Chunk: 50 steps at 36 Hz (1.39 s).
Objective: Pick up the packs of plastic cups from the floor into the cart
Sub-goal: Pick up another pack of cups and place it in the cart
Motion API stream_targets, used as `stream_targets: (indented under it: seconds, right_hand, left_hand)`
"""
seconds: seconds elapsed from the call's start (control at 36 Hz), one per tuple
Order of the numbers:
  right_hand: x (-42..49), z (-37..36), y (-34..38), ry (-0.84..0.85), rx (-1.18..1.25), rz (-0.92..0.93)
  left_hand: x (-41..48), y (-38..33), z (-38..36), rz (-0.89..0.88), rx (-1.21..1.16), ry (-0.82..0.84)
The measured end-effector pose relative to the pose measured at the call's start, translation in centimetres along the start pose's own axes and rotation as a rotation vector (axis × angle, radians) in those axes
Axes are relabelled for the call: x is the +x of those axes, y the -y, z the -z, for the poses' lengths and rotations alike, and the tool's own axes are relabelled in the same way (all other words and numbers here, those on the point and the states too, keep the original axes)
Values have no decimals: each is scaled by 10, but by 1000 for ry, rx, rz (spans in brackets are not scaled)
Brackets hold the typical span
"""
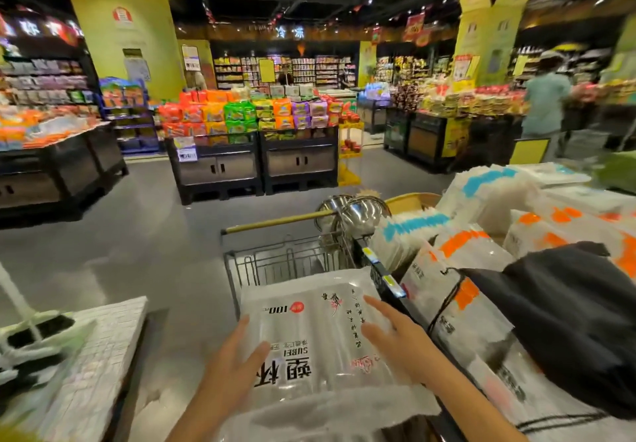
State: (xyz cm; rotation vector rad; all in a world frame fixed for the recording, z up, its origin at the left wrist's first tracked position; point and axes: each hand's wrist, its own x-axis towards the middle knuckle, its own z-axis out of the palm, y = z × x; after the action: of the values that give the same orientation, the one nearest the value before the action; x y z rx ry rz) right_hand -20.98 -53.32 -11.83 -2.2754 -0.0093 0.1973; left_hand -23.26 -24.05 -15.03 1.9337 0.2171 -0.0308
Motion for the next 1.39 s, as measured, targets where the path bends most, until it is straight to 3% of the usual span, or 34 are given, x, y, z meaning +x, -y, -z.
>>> stream_targets:
  seconds: [0.28,0.61,0.92,1.08,1.22,1.39]
  right_hand:
    - [178,-35,-84,101,66,-63]
    - [338,-149,-226,272,97,-320]
    - [416,-242,-301,331,205,-409]
    - [429,-283,-339,235,176,-429]
    - [426,-318,-416,295,150,-380]
    - [433,-293,-373,196,285,-422]
  left_hand:
    - [140,32,-76,89,40,29]
    - [283,166,-165,463,93,48]
    - [371,303,-203,628,142,135]
    - [379,326,-221,648,271,105]
    - [380,341,-227,629,226,75]
    - [388,336,-239,637,205,59]
